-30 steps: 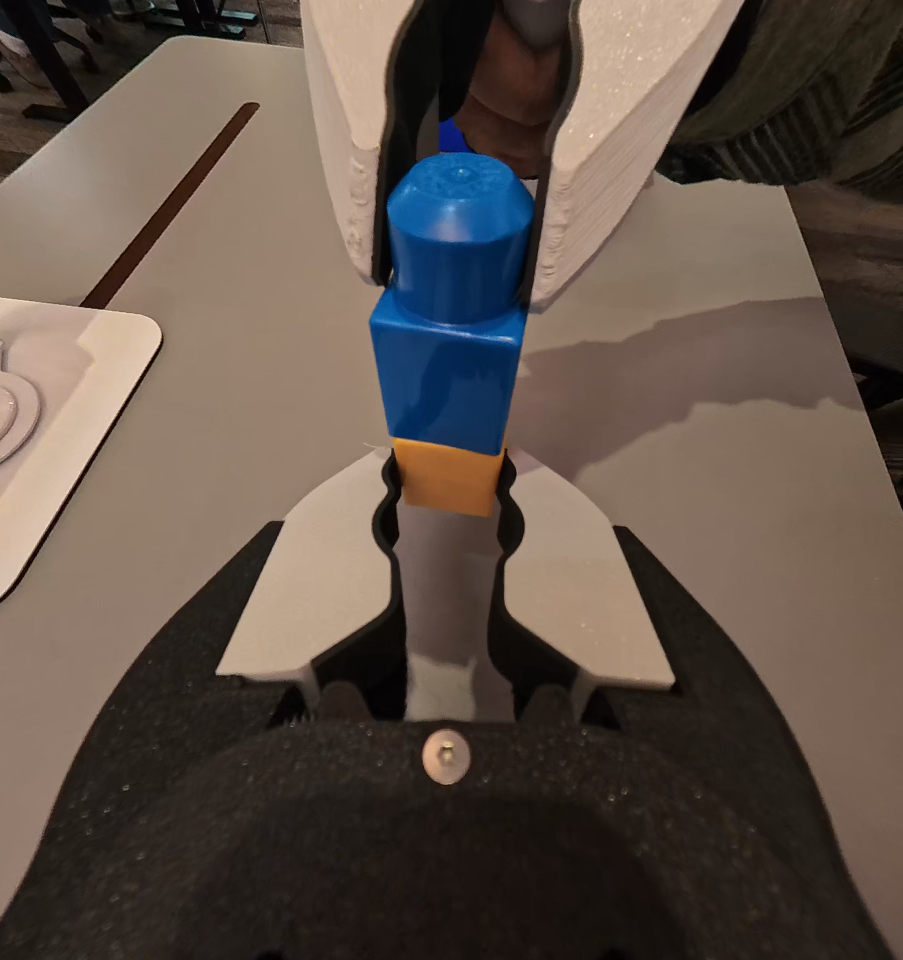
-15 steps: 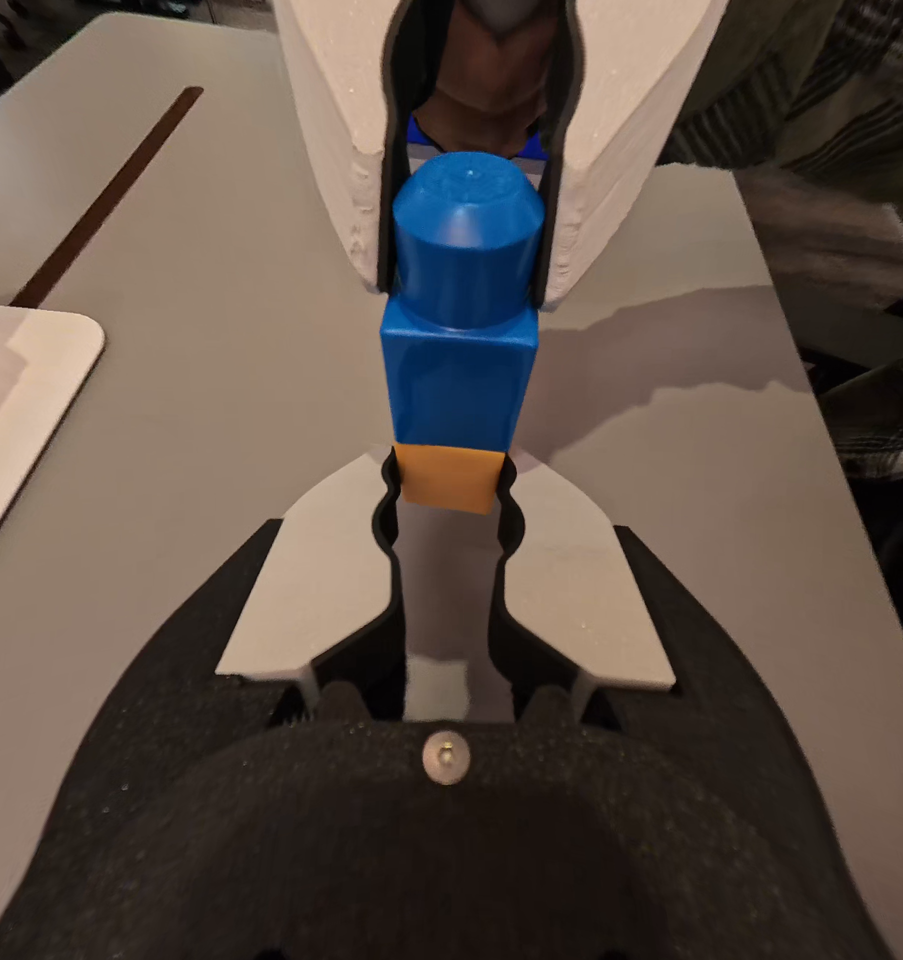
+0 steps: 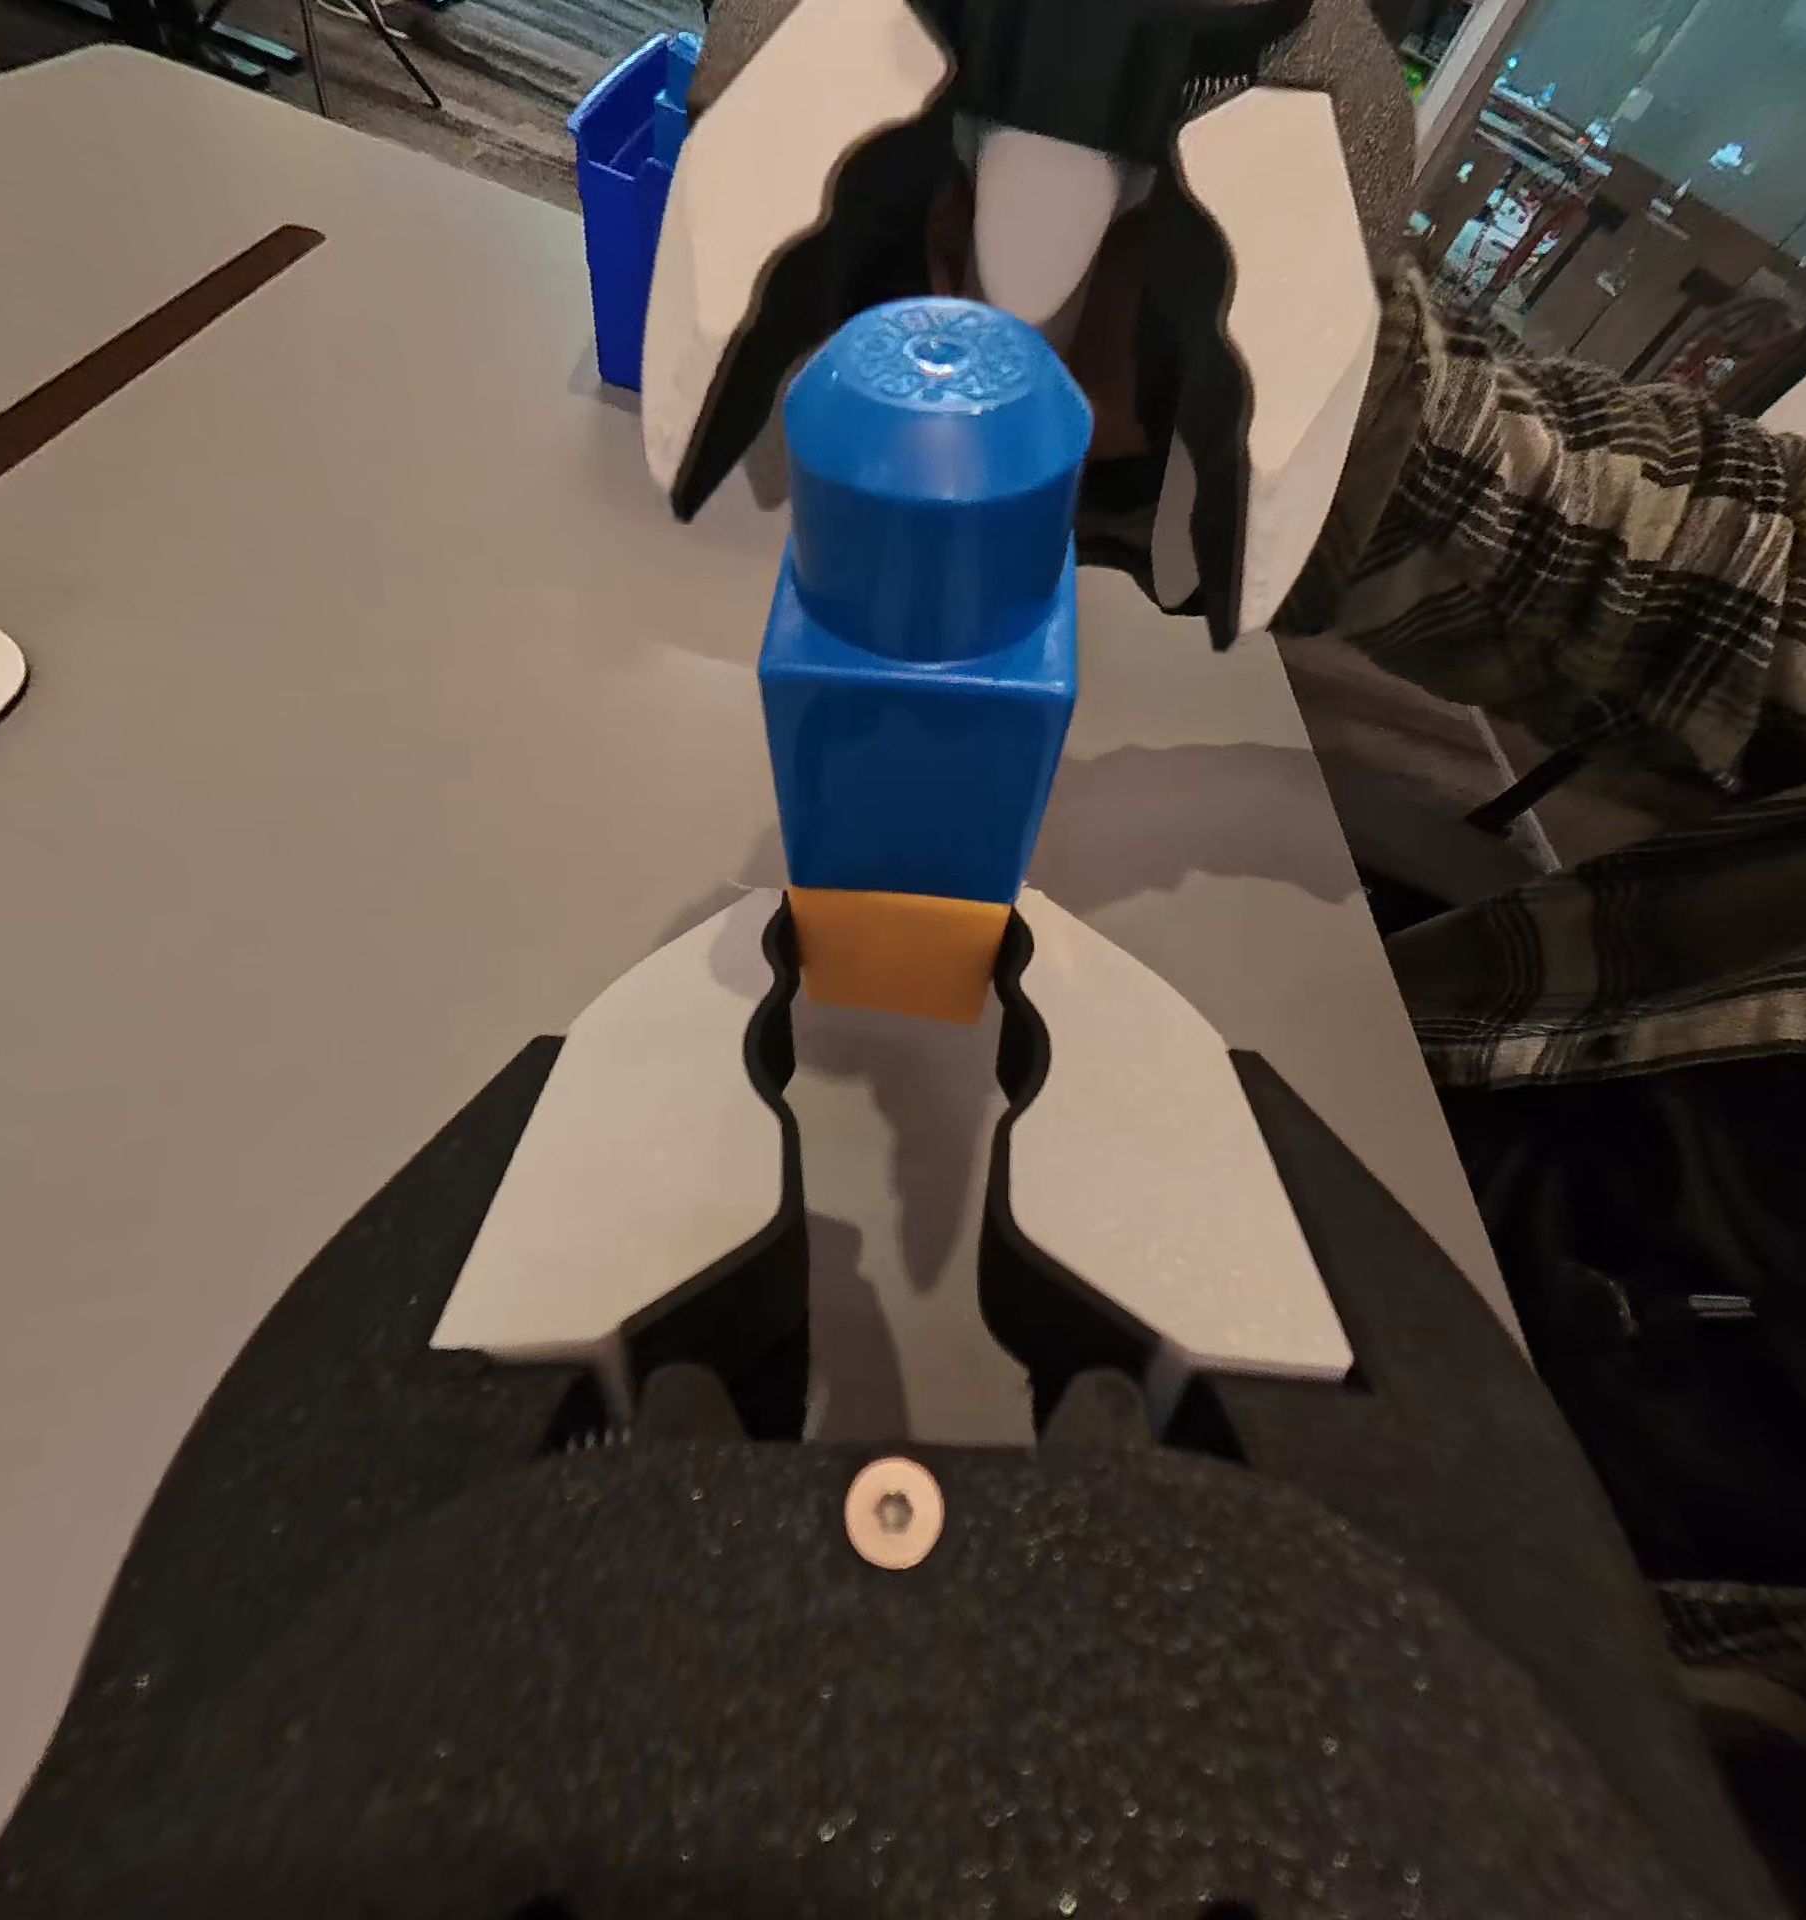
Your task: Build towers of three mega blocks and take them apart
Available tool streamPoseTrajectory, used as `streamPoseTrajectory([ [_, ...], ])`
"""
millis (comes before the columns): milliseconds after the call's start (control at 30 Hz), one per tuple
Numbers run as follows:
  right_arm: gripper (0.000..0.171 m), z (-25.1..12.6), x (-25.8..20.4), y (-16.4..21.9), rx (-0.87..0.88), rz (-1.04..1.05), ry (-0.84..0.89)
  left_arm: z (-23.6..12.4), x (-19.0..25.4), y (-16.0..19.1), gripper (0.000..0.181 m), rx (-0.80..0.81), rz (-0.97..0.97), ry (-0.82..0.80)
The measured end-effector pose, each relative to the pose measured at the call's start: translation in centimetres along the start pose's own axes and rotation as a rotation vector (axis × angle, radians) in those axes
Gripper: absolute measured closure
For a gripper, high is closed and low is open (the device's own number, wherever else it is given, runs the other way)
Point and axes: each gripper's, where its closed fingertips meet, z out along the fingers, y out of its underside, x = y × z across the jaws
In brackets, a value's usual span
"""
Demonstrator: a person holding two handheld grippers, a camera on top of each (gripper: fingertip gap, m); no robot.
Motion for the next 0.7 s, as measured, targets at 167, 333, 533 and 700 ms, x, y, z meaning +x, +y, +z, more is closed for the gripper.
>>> streamPoseTrajectory([
  [167, 0.094, 1.4, -0.3, -0.2, -0.020, 0.004, -0.018, 0.7, 0.9, -0.2, 0.146, -0.025, 0.040, -0.023],
  [333, 0.134, 1.7, -1.0, -0.5, -0.006, -0.001, -0.070, 0.7, 1.0, -0.6, 0.146, -0.032, 0.063, -0.075],
  [533, 0.135, 1.4, -1.0, -1.0, -0.011, -0.056, -0.013, 0.3, 0.8, -1.2, 0.146, -0.036, 0.111, -0.125],
  [700, 0.135, 1.2, -0.9, -1.6, -0.027, -0.100, 0.042, 0.0, 0.5, -2.0, 0.146, -0.018, 0.145, -0.180],
])
